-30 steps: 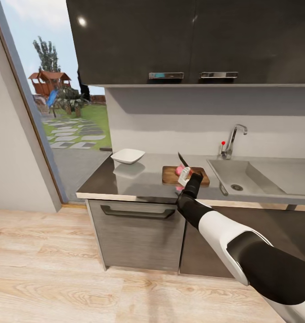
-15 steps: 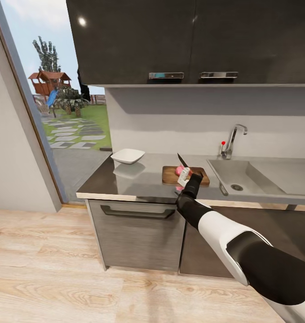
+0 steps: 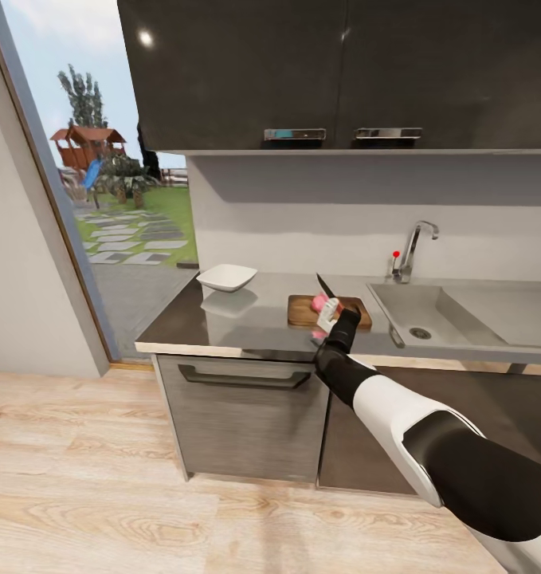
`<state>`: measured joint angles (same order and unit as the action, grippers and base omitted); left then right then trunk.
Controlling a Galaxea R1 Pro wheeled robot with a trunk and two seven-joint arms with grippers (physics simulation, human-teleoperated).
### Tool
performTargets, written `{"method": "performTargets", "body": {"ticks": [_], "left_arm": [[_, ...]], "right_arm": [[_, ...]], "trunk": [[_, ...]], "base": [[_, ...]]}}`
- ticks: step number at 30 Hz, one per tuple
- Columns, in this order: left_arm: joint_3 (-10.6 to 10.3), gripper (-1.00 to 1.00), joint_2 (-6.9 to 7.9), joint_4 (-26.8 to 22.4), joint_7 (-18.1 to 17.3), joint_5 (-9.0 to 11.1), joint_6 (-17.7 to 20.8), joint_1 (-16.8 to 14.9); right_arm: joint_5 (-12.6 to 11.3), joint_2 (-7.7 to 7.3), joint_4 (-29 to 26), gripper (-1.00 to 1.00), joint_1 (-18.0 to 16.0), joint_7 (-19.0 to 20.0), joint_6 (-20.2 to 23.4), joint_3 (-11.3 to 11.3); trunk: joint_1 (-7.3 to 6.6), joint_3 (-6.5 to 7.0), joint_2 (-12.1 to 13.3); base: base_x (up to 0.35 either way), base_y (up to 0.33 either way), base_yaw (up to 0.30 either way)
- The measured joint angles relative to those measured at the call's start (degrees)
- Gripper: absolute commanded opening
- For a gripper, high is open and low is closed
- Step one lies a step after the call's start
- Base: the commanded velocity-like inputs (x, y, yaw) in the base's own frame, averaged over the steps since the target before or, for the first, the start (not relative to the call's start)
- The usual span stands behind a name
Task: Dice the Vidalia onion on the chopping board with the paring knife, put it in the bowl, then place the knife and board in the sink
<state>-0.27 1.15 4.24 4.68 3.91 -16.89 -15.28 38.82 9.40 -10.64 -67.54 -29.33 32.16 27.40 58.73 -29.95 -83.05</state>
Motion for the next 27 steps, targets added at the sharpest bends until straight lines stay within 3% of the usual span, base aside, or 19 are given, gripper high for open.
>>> {"method": "performTargets", "body": {"ticks": [10,18,27], "left_arm": [[-0.01,1.00,-0.03,0.00,0.02,0.00,0.00,0.00],[-0.01,1.00,0.00,0.00,0.03,0.00,-0.01,0.00],[0.01,1.00,-0.02,0.00,0.00,0.00,0.00,0.00]], "right_arm": [[-0.22,0.02,1.66,-1.00,0.00,0.04,-0.23,0.03],[-4.41,0.14,2.08,-1.00,0.00,0.06,-0.47,0.12],[-4.69,0.58,3.40,-1.00,-0.01,0.03,-1.86,0.42]], "trunk": [[0.00,0.00,0.00],[0.00,0.00,0.00],[0.00,0.00,0.00]], "base": [[0.000,0.000,0.000],[0.000,0.000,0.000],[0.000,0.000,0.000]]}}
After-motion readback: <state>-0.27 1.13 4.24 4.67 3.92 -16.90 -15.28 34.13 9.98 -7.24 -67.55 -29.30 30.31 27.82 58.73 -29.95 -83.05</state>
